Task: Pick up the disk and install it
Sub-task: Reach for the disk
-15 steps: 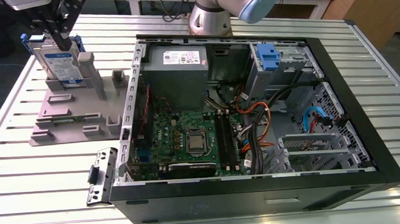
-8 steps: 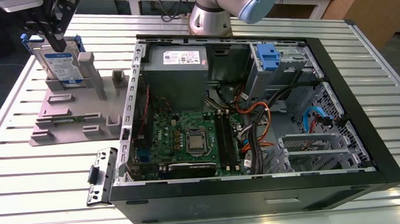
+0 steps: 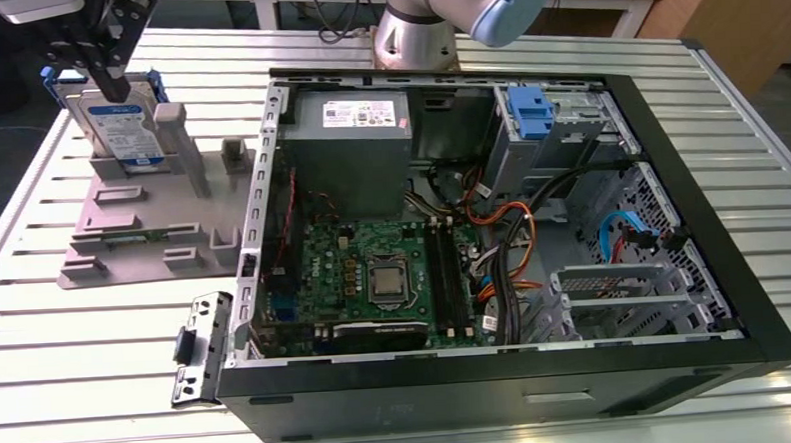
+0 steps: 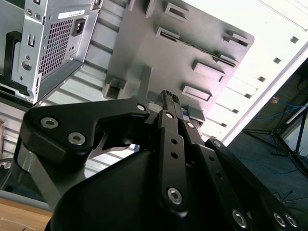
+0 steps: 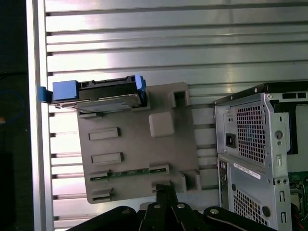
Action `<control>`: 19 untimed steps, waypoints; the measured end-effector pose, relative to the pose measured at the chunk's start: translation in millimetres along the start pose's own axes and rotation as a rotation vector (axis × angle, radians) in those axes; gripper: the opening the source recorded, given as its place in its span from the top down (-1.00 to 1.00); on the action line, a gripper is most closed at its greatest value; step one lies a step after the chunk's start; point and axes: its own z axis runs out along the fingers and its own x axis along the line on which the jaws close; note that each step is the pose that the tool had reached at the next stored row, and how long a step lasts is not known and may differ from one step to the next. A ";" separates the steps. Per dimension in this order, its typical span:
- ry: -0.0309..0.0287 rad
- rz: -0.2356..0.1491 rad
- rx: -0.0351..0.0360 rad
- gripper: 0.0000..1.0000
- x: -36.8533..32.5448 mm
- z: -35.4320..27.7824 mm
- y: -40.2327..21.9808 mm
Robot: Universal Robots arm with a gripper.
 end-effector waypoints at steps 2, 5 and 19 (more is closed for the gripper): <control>0.0001 0.000 0.0001 0.80 0.5 0.1 0.3; -0.0001 0.000 0.0000 0.80 1.0 0.5 0.5; -0.0001 0.000 0.0000 0.80 4.0 1.3 0.4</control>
